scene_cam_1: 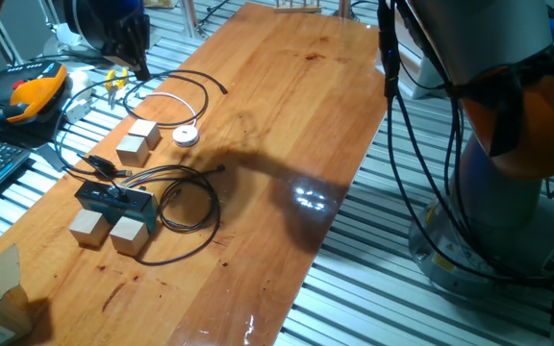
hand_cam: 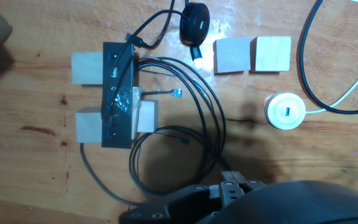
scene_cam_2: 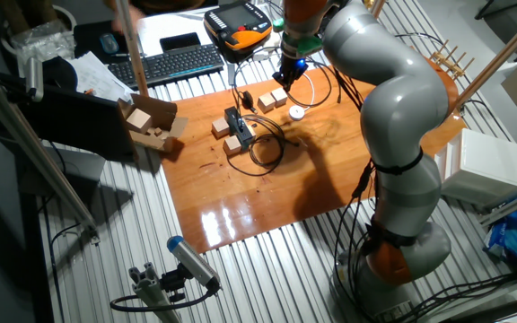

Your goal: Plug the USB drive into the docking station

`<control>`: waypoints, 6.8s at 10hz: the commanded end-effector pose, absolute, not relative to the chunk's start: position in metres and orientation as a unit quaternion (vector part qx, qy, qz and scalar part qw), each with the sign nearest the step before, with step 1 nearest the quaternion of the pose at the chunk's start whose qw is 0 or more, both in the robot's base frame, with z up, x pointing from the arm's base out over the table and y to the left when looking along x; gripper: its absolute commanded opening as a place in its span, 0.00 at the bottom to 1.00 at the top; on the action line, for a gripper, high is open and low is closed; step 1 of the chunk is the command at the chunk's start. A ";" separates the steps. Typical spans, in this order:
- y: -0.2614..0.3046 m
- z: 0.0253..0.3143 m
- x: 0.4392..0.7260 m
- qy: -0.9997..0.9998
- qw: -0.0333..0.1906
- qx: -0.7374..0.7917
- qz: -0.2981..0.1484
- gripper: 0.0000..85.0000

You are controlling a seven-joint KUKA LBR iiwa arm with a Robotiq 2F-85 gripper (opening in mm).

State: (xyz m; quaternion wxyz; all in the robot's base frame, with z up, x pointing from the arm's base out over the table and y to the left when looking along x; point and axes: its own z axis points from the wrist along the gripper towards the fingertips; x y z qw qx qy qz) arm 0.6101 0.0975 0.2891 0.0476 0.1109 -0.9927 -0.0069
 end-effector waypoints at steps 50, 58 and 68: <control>0.107 0.288 0.607 -0.994 0.042 0.100 -0.013 0.00; 0.106 0.287 0.607 -0.994 0.042 0.099 -0.011 0.00; 0.110 0.290 0.606 -0.994 0.044 0.097 -0.009 0.00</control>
